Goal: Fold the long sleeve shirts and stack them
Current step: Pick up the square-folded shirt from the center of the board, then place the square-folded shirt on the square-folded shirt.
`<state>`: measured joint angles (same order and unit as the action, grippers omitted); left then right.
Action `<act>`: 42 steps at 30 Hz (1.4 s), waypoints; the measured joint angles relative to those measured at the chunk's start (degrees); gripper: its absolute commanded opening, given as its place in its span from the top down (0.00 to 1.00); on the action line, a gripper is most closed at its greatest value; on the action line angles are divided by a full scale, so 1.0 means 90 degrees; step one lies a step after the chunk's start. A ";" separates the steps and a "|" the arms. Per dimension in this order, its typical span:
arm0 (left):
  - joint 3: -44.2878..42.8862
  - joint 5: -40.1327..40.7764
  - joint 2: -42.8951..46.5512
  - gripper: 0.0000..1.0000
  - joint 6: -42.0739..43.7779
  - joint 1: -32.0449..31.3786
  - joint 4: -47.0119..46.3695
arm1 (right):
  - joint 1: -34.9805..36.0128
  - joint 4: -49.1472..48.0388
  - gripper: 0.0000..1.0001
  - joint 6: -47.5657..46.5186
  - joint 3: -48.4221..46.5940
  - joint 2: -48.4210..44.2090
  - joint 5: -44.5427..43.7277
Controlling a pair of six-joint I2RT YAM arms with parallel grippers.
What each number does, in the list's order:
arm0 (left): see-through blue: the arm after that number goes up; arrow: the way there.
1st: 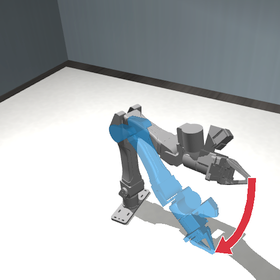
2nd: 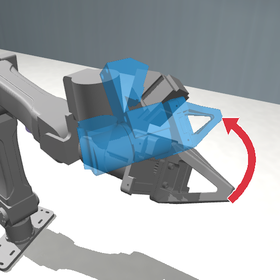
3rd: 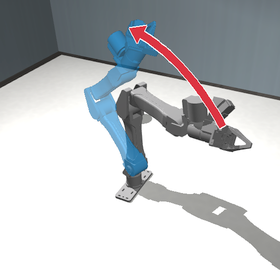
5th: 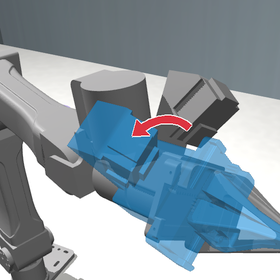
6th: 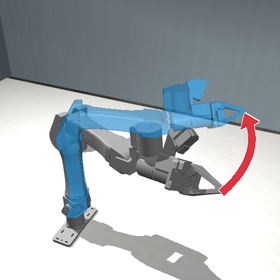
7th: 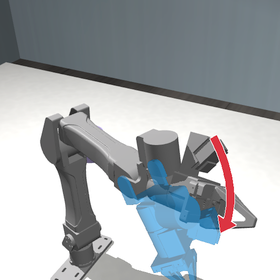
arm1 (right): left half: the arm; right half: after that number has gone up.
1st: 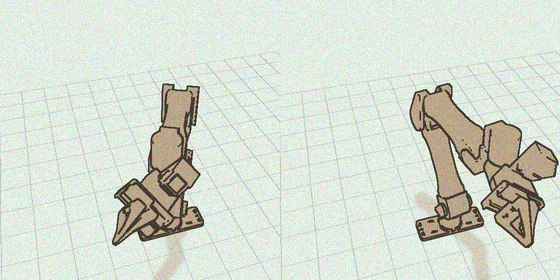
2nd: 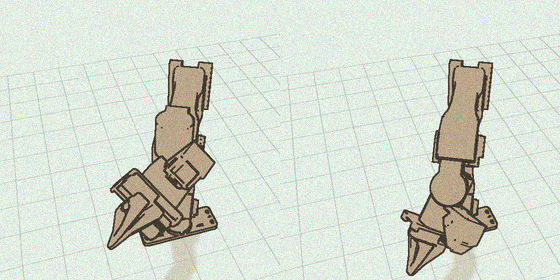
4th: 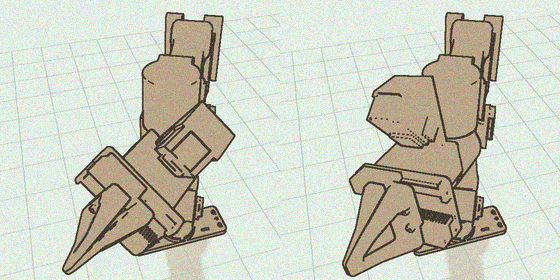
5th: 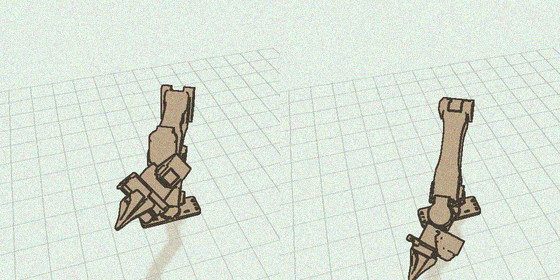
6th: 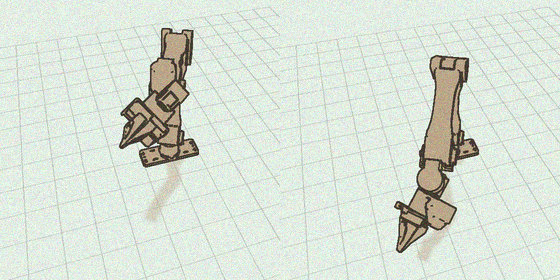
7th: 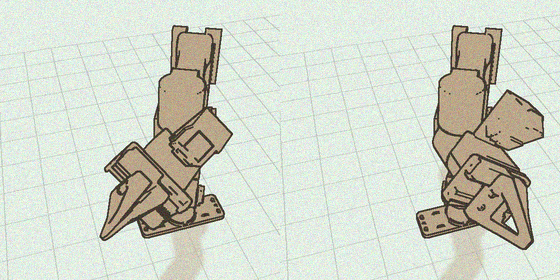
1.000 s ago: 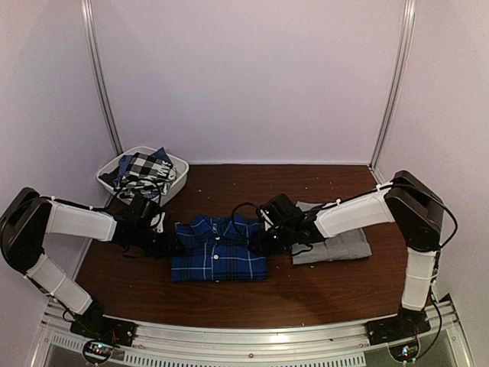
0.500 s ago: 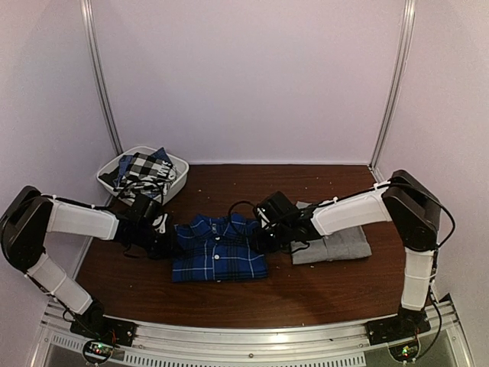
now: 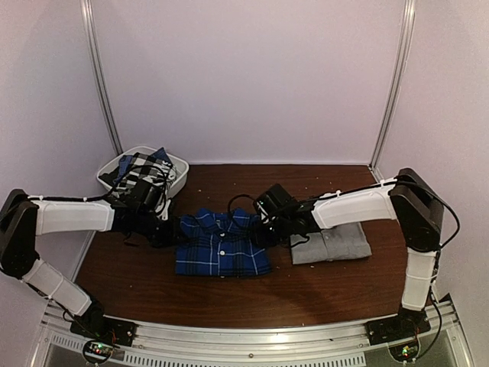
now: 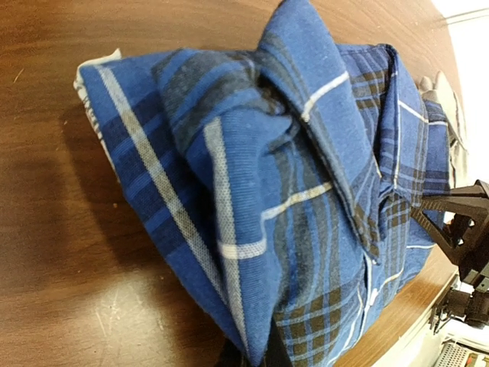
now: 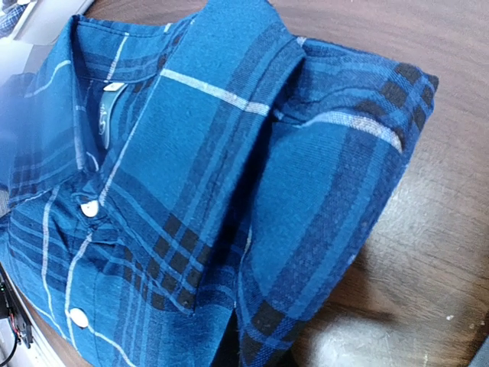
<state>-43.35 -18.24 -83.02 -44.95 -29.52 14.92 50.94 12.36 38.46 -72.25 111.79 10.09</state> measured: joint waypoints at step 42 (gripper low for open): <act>-0.6244 0.0160 -0.4561 1.00 -0.1467 -0.2805 -0.0644 | -0.3407 0.1999 1.00 -0.1647 0.2227 -0.4248 -0.1073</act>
<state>-99.55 -16.80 -124.07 -58.15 -54.76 9.13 20.27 30.35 23.64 -52.21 73.56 0.43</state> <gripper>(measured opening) 0.029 0.036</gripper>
